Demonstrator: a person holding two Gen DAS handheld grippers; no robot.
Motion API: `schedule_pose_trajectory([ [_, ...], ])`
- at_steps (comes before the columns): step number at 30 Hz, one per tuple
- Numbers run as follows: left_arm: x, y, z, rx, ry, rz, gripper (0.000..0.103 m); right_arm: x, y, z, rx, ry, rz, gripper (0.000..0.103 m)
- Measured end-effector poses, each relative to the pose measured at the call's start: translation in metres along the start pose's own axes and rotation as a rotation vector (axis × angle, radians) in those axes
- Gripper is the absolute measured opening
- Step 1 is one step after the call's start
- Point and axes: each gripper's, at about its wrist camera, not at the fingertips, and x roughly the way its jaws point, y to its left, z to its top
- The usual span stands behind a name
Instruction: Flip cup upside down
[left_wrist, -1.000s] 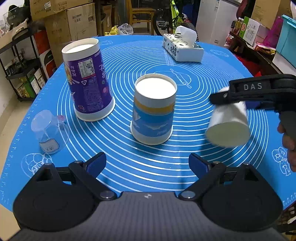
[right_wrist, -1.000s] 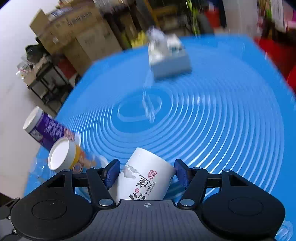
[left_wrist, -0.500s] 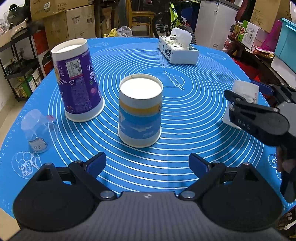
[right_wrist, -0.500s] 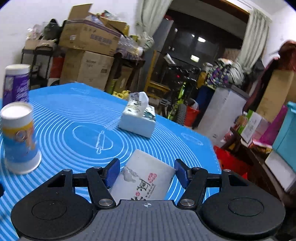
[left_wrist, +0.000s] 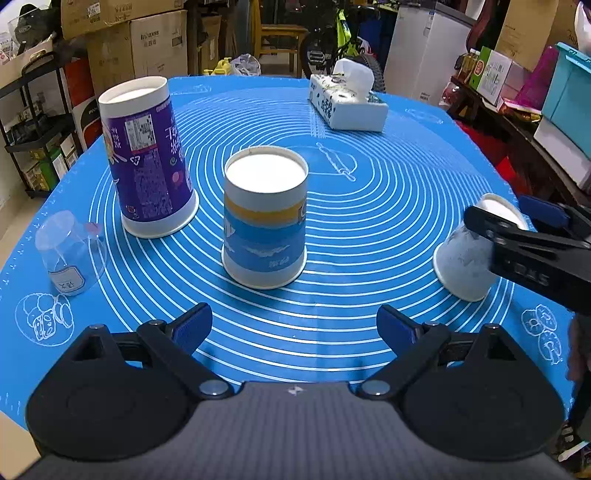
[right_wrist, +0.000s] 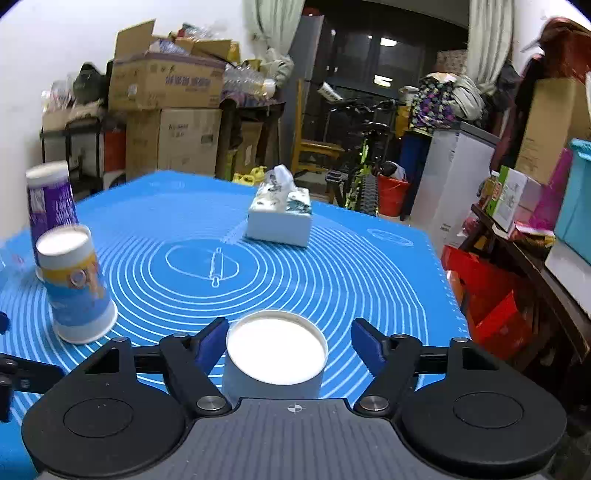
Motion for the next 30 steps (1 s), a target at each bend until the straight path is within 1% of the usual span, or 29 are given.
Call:
schedule_pose_trajectory([
  [6,-0.013,-0.012,-0.003,0.032,-0.032,-0.003,0.095,-0.041,-0.014,-0.003,0.042,-0.003,0.023,0.084],
  [12,-0.03,-0.025,-0.011,0.06,-0.071,-0.006,0.095,-0.081,-0.028,-0.016,0.079,0.018,0.033,0.089],
  [17,-0.043,-0.039,-0.023,0.097,-0.093,-0.013,0.095,-0.109,-0.035,-0.03,0.094,0.04,0.024,0.09],
  [25,-0.058,-0.057,-0.043,0.145,-0.131,-0.008,0.095,-0.131,-0.045,-0.046,0.12,0.067,0.017,0.092],
  [30,-0.061,-0.065,-0.055,0.164,-0.134,0.004,0.095,-0.136,-0.046,-0.05,0.127,0.083,0.039,0.092],
])
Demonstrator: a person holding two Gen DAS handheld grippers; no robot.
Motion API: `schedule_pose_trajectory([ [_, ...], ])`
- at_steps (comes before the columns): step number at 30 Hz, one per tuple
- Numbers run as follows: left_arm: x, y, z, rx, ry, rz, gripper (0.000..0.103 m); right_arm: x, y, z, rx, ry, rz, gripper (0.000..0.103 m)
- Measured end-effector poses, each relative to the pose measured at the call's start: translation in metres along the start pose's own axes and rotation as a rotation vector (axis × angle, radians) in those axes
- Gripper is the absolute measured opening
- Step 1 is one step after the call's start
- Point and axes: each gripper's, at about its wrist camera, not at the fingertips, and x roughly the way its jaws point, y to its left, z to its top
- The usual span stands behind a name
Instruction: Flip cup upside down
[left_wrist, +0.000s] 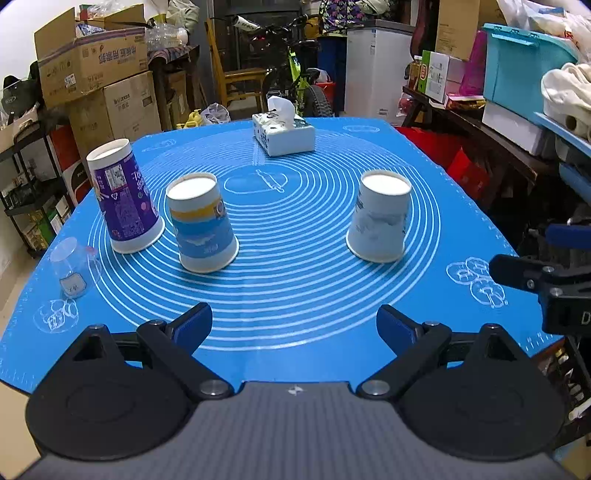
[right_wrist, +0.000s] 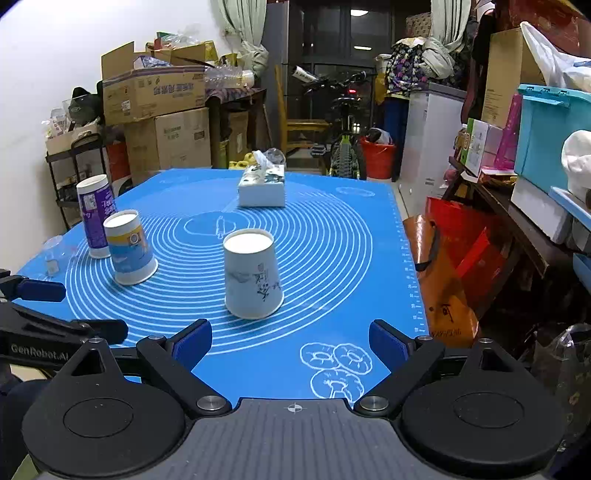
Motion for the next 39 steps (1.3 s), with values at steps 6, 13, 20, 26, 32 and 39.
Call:
schedule_pose_trajectory([
  [6,0.001,-0.002,-0.008,0.003,0.017,0.01,0.095,-0.001,0.002,-0.005,-0.014,0.02,0.008,0.092],
  [13,0.001,-0.002,-0.011,0.004,0.022,0.015,0.095,0.002,0.002,-0.008,-0.024,0.049,0.006,0.093],
  [20,0.001,-0.004,-0.011,0.012,0.025,0.014,0.095,0.004,0.001,-0.011,-0.03,0.067,0.007,0.092],
  [26,0.004,-0.003,-0.014,0.016,0.039,0.015,0.095,0.006,0.002,-0.013,-0.036,0.076,0.006,0.093],
  [32,0.005,-0.002,-0.014,0.016,0.045,0.016,0.095,0.006,0.002,-0.014,-0.037,0.077,0.005,0.093],
  [39,0.008,-0.001,-0.014,0.014,0.055,0.021,0.095,0.006,0.003,-0.015,-0.038,0.08,0.005,0.092],
])
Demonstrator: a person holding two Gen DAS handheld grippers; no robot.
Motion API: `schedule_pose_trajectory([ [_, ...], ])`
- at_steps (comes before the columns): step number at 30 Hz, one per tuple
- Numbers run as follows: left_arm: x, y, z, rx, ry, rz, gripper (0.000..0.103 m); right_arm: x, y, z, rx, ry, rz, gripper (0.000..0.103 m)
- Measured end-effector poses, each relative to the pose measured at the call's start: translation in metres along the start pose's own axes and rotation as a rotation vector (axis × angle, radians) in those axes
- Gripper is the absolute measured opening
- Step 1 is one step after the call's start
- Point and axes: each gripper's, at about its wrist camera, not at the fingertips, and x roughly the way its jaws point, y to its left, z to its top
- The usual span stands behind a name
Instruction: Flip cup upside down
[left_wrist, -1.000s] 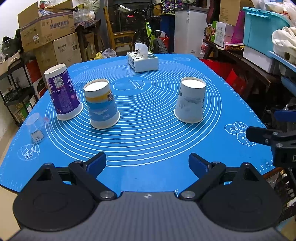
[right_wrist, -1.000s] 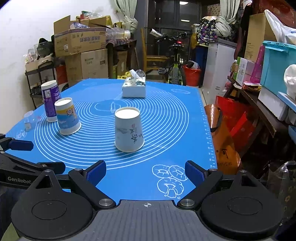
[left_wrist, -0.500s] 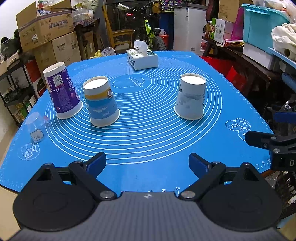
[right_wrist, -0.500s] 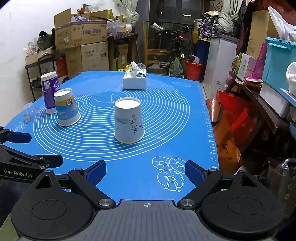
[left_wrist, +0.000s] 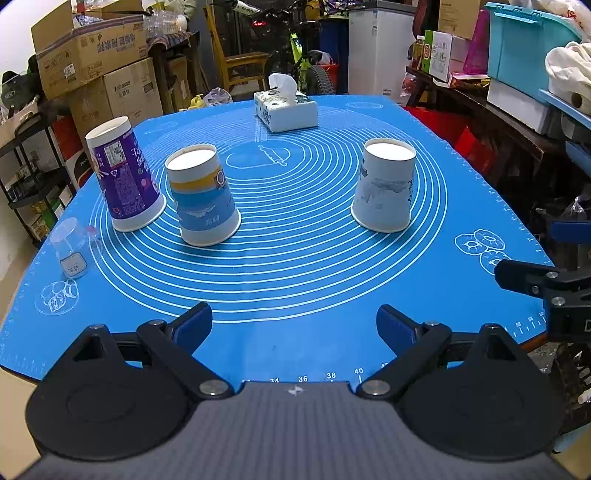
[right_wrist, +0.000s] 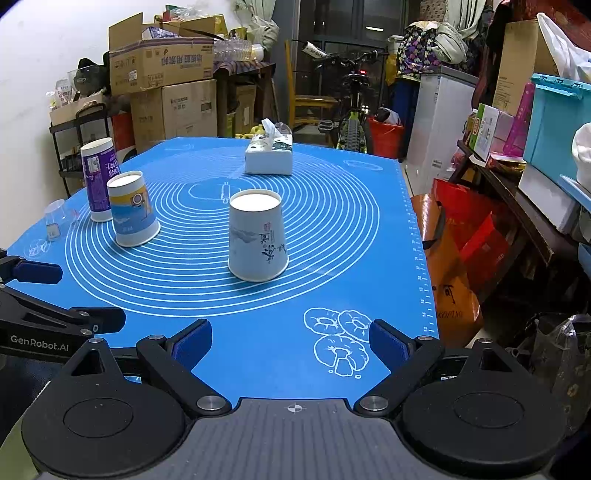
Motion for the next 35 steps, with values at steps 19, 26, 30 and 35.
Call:
schedule_pose_trajectory([
  [19,0.003,-0.002,-0.001,0.008,0.011,0.0,0.095,0.004,-0.002,-0.004,0.002,0.023,-0.002,0.093],
  [26,0.004,-0.001,-0.001,0.007,0.014,0.004,0.095,0.006,-0.003,-0.006,0.004,0.035,-0.002,0.093],
  [30,0.005,0.0,-0.001,0.002,0.019,0.004,0.095,0.008,-0.004,-0.006,0.006,0.038,-0.001,0.093],
  [35,0.007,-0.002,-0.001,0.016,0.02,0.009,0.095,0.01,-0.006,-0.007,0.011,0.038,0.002,0.093],
])
